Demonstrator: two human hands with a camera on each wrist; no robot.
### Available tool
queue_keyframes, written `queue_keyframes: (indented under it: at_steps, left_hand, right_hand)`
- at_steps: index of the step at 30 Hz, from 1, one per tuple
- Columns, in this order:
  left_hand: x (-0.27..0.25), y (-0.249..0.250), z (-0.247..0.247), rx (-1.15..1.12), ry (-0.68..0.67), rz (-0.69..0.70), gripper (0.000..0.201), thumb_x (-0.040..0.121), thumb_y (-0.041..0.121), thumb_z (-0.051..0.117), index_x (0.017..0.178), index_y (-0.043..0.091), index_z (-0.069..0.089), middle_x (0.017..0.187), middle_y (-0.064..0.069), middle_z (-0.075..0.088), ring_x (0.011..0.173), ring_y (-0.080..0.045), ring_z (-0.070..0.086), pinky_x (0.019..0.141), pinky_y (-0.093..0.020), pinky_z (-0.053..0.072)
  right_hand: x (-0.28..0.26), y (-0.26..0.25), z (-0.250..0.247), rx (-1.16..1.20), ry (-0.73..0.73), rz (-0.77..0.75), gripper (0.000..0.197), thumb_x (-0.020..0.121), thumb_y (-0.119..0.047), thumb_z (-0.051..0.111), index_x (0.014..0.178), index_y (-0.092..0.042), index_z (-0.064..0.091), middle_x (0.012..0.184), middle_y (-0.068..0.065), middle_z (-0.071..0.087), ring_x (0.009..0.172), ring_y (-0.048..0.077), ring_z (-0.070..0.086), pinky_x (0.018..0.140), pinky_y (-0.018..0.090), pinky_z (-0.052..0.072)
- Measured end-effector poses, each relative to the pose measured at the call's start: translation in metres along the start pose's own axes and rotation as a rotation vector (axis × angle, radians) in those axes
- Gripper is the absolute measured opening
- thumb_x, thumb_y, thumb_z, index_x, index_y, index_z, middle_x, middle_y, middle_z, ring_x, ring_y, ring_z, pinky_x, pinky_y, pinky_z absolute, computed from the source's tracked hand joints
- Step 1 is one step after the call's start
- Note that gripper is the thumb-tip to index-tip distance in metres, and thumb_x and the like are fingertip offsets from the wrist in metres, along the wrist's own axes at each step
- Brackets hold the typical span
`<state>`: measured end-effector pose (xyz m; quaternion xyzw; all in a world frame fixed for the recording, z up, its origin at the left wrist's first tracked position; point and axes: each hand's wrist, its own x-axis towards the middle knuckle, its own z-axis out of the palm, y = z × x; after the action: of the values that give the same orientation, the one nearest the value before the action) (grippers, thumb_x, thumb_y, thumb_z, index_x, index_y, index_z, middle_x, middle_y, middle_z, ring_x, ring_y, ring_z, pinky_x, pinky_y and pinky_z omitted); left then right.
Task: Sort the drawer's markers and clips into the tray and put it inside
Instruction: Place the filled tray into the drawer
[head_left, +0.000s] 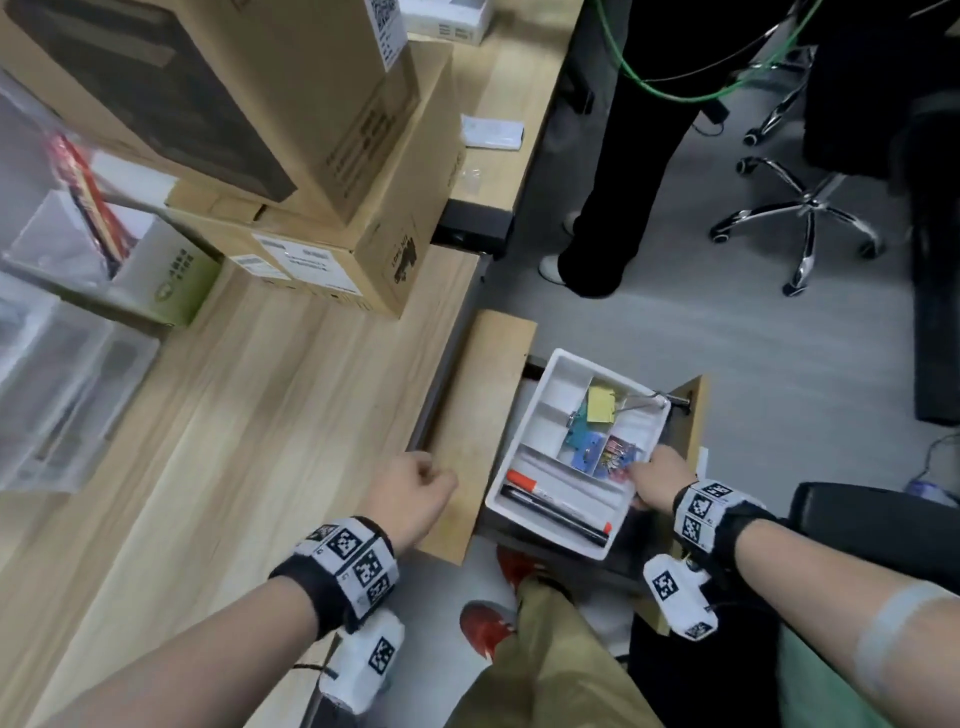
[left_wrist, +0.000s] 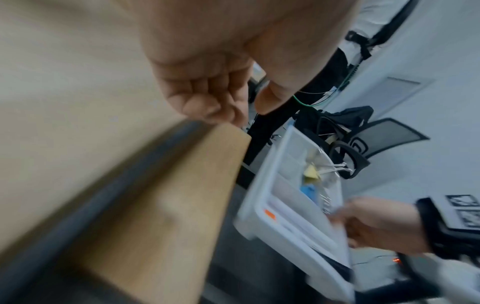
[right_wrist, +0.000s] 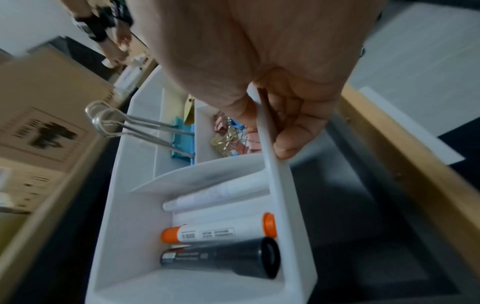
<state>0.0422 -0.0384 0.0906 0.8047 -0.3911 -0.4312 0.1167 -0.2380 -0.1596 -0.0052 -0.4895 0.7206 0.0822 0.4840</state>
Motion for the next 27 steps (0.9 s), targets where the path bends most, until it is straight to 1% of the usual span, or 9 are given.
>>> queue_keyframes:
  at_steps: [2,5,8,12,17,19,21,23,27]
  left_hand:
    - [0.013,-0.010,-0.026,0.134,0.190,0.090,0.023,0.086,0.028,0.059,0.069,0.013,0.057,0.062,-0.001,0.061,0.060,-0.021,0.058,0.060,-0.037,0.048]
    - [0.036,-0.036,-0.057,0.362,0.352,0.146,0.020,0.088,0.031,0.059,0.079,0.014,0.054,0.074,-0.003,0.059,0.063,-0.022,0.054,0.056,-0.032,0.037]
    - [0.057,-0.068,-0.062,0.497,0.363,0.138,0.026,0.094,0.037,0.052,0.083,0.013,0.050,0.082,-0.010,0.056,0.070,-0.030,0.052,0.062,-0.035,0.037]
    - [0.069,-0.091,-0.049,0.619,0.403,0.188,0.031,0.091,0.042,0.041,0.083,0.013,0.048,0.082,-0.007,0.050,0.075,-0.027,0.046,0.064,-0.037,0.040]
    - [0.075,-0.097,-0.037,0.547,0.523,0.151,0.026,0.087,0.037,0.044,0.082,0.011,0.048,0.085,-0.012,0.050,0.080,-0.032,0.048,0.069,-0.041,0.038]
    - [0.078,-0.100,-0.037,0.529,0.512,0.148,0.025,0.087,0.036,0.044,0.080,0.012,0.047,0.084,-0.010,0.049,0.081,-0.032,0.047,0.070,-0.041,0.038]
    - [0.077,-0.101,-0.038,0.537,0.501,0.155,0.026,0.087,0.036,0.044,0.081,0.011,0.047,0.086,-0.013,0.050,0.082,-0.033,0.048,0.071,-0.043,0.040]
    - [0.076,-0.099,-0.039,0.549,0.486,0.153,0.028,0.088,0.037,0.043,0.083,0.010,0.048,0.088,-0.016,0.051,0.083,-0.035,0.049,0.072,-0.045,0.041]
    - [0.074,-0.094,-0.044,0.618,0.396,0.133,0.044,0.086,0.052,0.039,0.085,0.009,0.048,0.088,-0.015,0.050,0.080,-0.034,0.048,0.072,-0.044,0.043]
  right_hand:
    - [0.014,0.013,0.006,-0.072,0.034,0.060,0.024,0.095,-0.007,0.050,0.072,-0.002,0.049,0.070,0.013,0.060,0.072,0.030,0.066,0.057,0.030,0.047]
    - [0.033,0.023,0.017,-0.174,0.034,0.123,0.027,0.094,-0.006,0.052,0.068,-0.007,0.045,0.068,0.009,0.053,0.063,0.023,0.056,0.055,0.029,0.043]
    - [0.055,0.025,0.026,-0.295,-0.033,0.171,0.024,0.094,-0.005,0.053,0.071,-0.004,0.049,0.068,0.005,0.050,0.061,0.018,0.051,0.050,0.025,0.040]
    - [0.084,0.023,0.038,-0.456,-0.122,0.113,0.013,0.093,-0.013,0.056,0.102,-0.006,0.061,0.066,0.000,0.038,0.081,0.022,0.048,0.067,0.028,0.041]
    - [0.108,0.023,0.058,-0.595,-0.232,0.165,0.018,0.099,-0.012,0.046,0.105,-0.007,0.063,0.070,-0.001,0.044,0.060,0.010,0.047,0.053,0.016,0.042]
    - [0.115,0.029,0.065,-0.605,-0.249,0.183,0.025,0.100,-0.017,0.047,0.114,-0.004,0.064,0.072,0.000,0.047,0.069,0.013,0.056,0.060,0.019,0.048]
    - [0.117,0.035,0.073,-0.550,-0.185,0.171,0.025,0.097,-0.020,0.057,0.098,0.004,0.063,0.079,0.005,0.054,0.090,0.024,0.065,0.076,0.027,0.051]
    - [0.113,0.037,0.076,-0.514,-0.091,0.195,0.028,0.092,-0.022,0.065,0.078,0.001,0.057,0.078,0.008,0.060,0.087,0.027,0.067,0.075,0.031,0.054]
    - [0.092,0.023,0.079,-0.403,-0.013,0.157,0.036,0.089,-0.019,0.060,0.118,0.000,0.050,0.109,0.017,0.061,0.096,0.033,0.063,0.074,0.037,0.051]
